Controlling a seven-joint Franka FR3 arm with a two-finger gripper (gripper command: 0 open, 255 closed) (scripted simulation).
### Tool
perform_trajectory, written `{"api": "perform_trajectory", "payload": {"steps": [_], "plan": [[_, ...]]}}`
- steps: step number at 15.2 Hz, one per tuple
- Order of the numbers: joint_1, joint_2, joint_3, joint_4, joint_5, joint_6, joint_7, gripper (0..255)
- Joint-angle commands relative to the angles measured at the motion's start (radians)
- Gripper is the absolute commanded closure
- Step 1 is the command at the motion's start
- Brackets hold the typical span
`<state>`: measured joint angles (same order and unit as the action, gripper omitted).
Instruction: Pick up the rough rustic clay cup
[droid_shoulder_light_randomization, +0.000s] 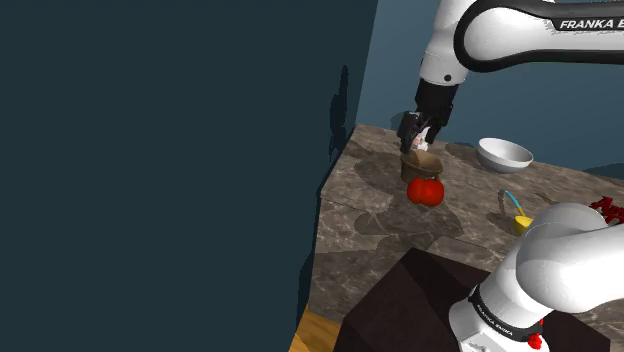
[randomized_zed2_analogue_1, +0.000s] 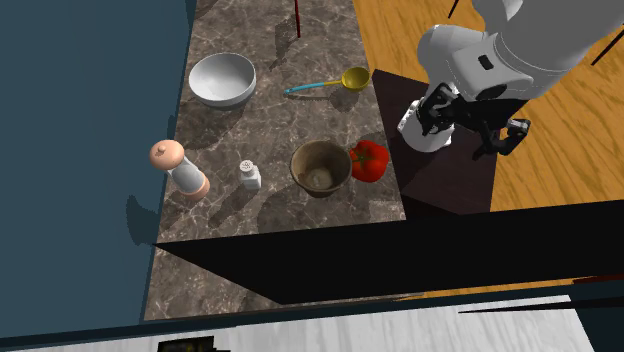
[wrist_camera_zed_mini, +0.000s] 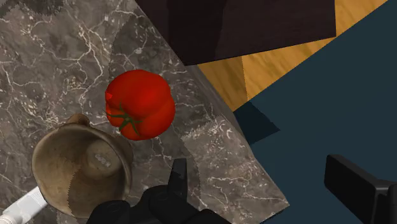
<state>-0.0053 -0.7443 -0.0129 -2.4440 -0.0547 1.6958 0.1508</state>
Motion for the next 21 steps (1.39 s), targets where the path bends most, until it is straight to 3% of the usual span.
{"api": "perform_trajectory", "payload": {"steps": [1,9,16,21], "plan": [[0.000,0.000,0.000,0.000,0.000,0.000,0.000,0],[-0.085,0.106,-0.093,-0.090,-0.122,0.242,-0.059,0],[-0.160,0.263,-0.178,-0.103,-0.219,0.462,-0.096,0],[-0.164,0.290,-0.185,-0.139,-0.229,0.526,-0.087,0]]}}
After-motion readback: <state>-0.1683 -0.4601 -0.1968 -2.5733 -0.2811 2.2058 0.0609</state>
